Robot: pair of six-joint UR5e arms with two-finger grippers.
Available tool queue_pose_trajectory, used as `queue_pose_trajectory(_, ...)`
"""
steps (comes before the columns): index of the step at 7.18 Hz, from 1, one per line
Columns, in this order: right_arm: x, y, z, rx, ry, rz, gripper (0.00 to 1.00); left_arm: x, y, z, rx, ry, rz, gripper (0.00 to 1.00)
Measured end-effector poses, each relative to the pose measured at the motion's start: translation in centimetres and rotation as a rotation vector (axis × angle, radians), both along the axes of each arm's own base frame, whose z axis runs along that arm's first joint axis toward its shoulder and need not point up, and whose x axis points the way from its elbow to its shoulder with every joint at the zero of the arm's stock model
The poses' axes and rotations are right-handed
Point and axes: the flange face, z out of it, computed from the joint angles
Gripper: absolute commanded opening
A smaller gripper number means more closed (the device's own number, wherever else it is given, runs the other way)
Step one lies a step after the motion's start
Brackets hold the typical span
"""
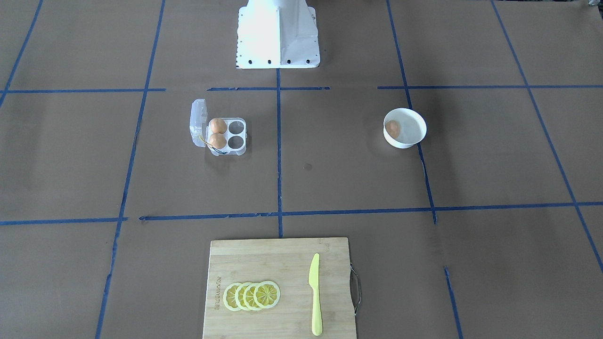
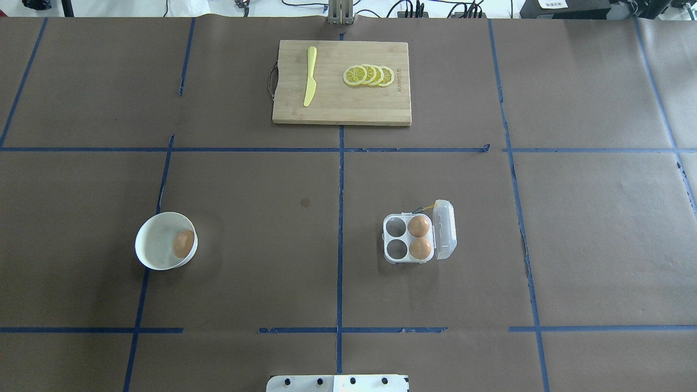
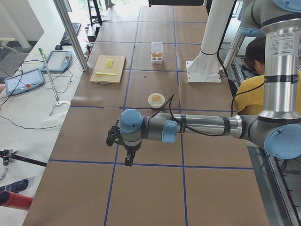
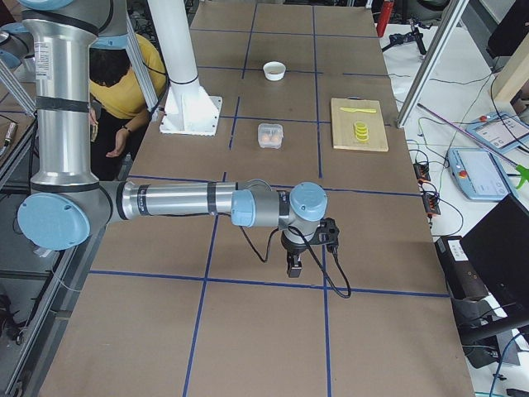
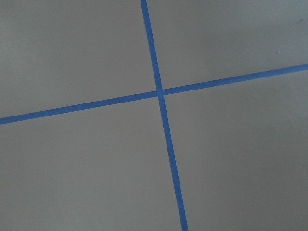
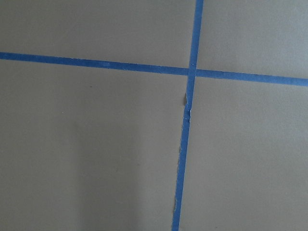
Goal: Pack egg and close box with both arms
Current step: 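Move the left gripper toward the white bowl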
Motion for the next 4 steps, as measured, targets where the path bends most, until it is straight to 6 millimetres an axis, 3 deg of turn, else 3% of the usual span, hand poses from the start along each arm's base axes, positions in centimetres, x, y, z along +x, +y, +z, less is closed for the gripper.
queue_pose_trajectory(4,0.0,0.0,-0.8,0.011,-0.004,0.005,1.00,1.0,-0.7,-4.6,0.095,0.001,0.020,1.00)
